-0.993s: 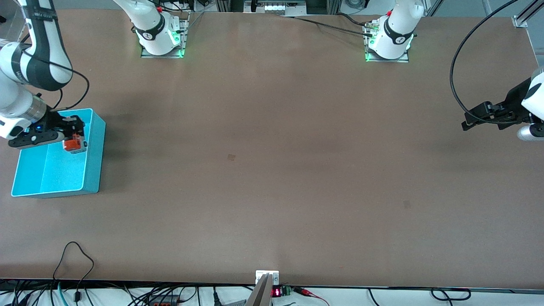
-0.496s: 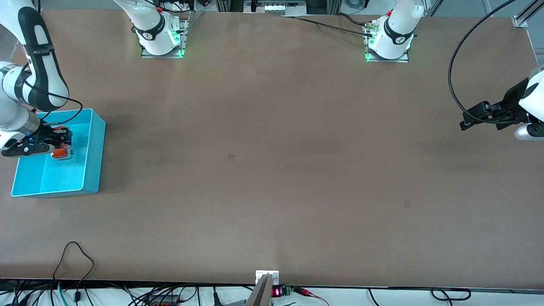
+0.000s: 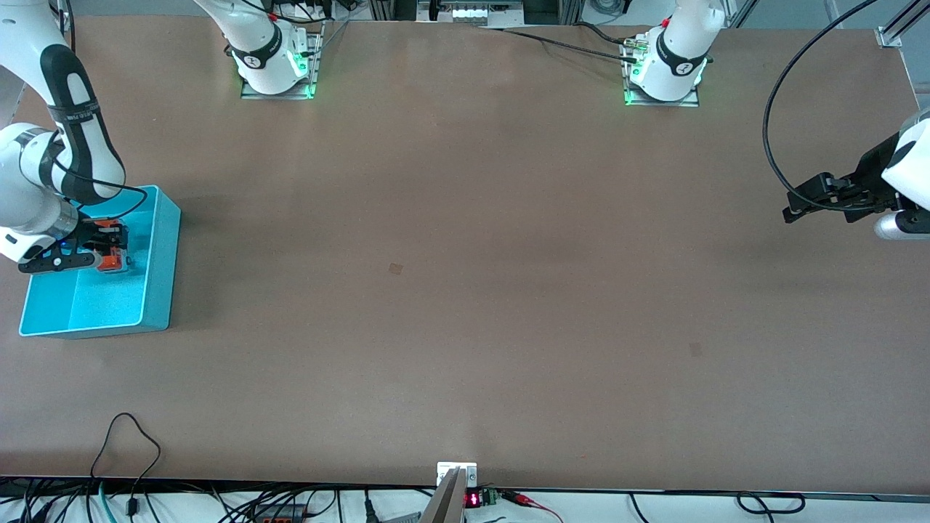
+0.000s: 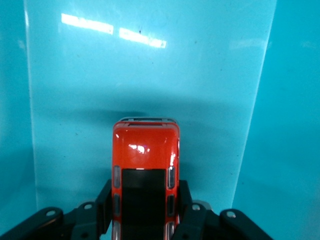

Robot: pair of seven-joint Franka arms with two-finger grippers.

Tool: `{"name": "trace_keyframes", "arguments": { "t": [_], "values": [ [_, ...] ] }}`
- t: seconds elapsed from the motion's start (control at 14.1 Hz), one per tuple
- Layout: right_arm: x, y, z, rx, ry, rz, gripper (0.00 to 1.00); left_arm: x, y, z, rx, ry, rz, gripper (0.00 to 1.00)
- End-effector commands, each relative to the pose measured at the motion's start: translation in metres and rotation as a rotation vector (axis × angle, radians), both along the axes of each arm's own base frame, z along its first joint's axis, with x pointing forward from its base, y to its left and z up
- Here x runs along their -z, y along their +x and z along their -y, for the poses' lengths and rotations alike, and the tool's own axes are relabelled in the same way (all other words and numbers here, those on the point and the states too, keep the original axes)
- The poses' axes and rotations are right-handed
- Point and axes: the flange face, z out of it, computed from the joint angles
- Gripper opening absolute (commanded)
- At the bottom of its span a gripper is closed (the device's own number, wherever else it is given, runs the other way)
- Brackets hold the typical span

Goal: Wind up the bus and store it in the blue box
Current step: 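Lower the bus into the blue box and open the right gripper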

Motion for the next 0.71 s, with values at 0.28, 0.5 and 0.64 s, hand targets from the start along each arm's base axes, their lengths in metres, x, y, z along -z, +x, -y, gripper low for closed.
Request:
{"name": "trace_keyframes", "arguments": {
  "t": [0.28,0.5,0.64],
  "values": [
    [0.007,-0.001,0.014,0.004,0.021,-0.003,0.85,-0.006,-0.004,-0.004,0.019,0.022,0.028,1.00],
    [0.000,0.001,0.014,0.014,0.041,0.017,1.00,-0.006,-0.004,-0.006,0.015,0.020,0.028,1.00],
    [-0.031,0.017,0.003,-0.009,0.040,0.051,1.00,-0.005,-0.004,-0.007,0.012,0.021,0.027,1.00]
  ]
}}
